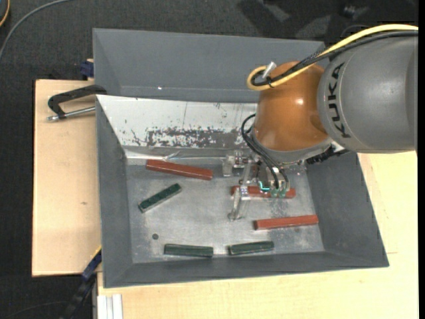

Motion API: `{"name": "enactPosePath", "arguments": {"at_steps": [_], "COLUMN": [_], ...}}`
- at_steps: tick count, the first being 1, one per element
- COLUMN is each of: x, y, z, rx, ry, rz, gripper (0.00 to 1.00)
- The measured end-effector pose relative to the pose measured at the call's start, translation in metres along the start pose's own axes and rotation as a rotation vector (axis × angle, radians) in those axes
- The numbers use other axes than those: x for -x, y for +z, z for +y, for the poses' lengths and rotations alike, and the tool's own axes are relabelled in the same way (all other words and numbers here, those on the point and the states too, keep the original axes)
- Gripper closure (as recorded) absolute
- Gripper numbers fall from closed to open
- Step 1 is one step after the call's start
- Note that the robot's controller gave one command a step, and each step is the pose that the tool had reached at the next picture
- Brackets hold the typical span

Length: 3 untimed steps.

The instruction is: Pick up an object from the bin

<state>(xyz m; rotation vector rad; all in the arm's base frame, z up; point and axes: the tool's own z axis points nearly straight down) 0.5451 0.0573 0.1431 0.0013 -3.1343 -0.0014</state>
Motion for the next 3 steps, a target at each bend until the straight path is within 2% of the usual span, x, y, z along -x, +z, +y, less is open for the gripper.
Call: {"name": "enactPosePath", "arguments": {"at_steps": [1,2,3], "x": [0.019,0.020,0.005], "y": [0.076,0.072,-0.070], "z": [-0.060,-0.057,-0.038], "rx": [-0.002,0.001,0.003], "ry": [0.157,0.154,0.152], "rz": [-0.002,-0.008,-0.021], "gripper": [0.00,1.00,1.00]}}
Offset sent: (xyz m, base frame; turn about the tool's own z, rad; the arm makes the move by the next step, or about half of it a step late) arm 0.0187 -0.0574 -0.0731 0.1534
